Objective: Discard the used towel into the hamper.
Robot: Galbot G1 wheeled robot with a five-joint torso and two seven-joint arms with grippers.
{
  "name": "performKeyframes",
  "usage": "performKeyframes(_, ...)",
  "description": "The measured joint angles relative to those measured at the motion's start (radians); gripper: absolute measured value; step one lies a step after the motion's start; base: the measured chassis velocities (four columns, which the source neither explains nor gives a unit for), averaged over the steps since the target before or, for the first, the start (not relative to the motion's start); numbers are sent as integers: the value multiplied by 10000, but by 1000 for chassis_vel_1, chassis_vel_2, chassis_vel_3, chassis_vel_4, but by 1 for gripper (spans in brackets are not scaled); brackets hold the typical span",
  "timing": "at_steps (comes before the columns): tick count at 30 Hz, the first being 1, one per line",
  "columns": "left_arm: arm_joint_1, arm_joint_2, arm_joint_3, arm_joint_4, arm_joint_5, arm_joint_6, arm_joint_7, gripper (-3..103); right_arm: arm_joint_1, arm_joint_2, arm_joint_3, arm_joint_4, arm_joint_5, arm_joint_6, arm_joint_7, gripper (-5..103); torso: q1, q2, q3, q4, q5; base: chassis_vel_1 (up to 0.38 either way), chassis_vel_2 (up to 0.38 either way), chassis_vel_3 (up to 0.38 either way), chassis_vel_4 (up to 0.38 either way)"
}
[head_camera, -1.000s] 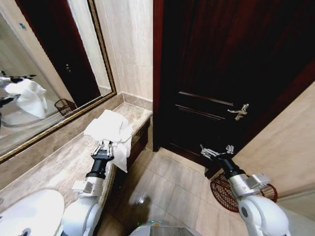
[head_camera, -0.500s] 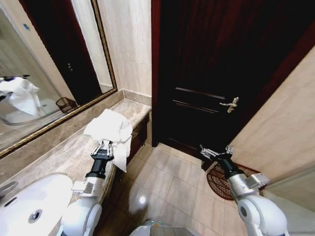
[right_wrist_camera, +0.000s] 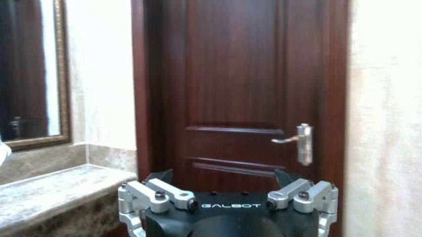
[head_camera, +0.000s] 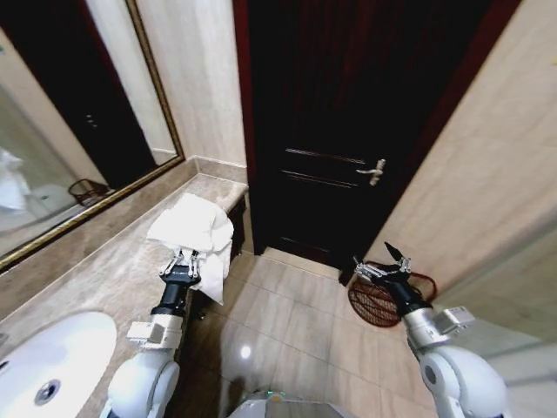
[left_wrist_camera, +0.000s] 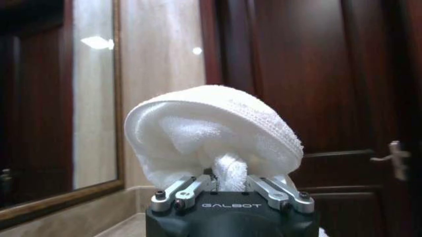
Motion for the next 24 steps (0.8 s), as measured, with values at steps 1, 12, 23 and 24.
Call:
performKeyframes(1,-3,-1,1,0,0,-12,0,12,-3,0,3,-9,0,4,-15,100,0,0,0,-2,0,3,-169,-196,10)
performKeyframes(12,2,-13,0,0,-26,-100,-56,12,12,3,-24,-70,3,28,-78,100,-2,0,0,5,-1,62,-106,-102,71)
performKeyframes(23,-14,-49,17,7,141,-104,-38,12,20,24,-18,-89,7,119,-84,100,-5,1,-2,1,-1,56,-72,-85,46)
performKeyframes(24,-9,-60,17,6,168,-104,-35,12,18,42,-16,-89,7,134,-84,100,-5,1,-1,1,-1,-8,-58,-61,-31)
